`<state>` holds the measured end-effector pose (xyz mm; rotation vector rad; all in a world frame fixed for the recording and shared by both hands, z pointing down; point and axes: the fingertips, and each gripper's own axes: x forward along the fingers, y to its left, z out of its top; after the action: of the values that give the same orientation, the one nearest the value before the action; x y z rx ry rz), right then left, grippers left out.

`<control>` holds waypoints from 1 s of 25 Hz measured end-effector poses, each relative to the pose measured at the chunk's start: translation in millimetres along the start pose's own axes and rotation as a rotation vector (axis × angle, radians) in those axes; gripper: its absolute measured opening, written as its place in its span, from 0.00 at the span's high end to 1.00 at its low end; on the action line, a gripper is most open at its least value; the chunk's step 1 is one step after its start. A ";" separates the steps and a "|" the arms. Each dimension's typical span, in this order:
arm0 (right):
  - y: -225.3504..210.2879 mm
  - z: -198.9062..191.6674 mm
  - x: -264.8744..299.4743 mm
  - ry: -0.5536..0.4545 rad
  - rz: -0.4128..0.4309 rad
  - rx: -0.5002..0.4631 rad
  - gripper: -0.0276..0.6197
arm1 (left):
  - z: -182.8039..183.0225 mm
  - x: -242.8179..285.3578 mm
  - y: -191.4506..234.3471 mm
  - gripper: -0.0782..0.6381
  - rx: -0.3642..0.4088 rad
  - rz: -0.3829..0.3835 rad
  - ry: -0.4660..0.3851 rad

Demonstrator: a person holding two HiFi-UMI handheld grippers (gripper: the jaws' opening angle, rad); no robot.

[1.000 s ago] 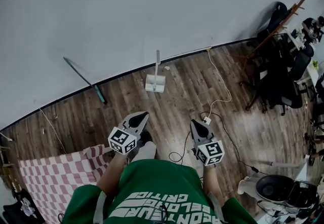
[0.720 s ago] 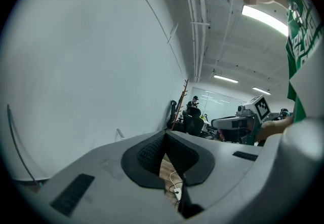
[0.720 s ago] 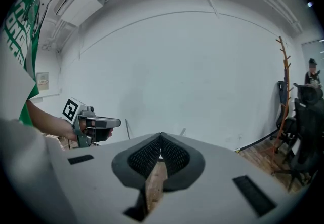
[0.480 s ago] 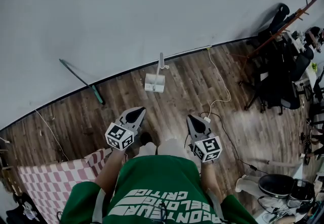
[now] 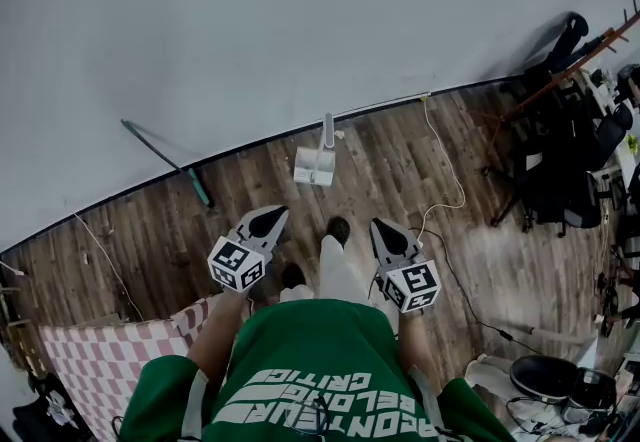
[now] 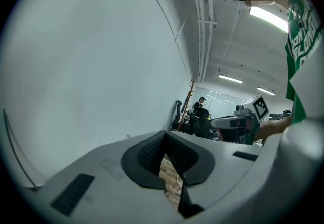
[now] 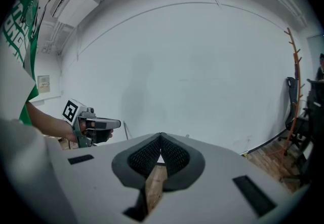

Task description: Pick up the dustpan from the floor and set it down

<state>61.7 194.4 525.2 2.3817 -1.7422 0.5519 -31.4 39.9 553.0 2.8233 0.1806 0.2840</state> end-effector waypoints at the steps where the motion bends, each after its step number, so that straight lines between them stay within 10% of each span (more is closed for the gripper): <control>1: -5.4 3.5 8.9 -0.002 0.010 -0.002 0.95 | 1.5 4.5 5.5 0.89 0.001 0.006 0.002; 25: -145.1 58.5 146.1 0.039 0.244 -0.040 0.95 | 39.4 156.9 79.8 0.89 -0.024 0.154 0.063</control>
<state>249.0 91.9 540.3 2.1311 -2.0196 0.5835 137.1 -22.9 567.9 2.8106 -0.0276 0.4062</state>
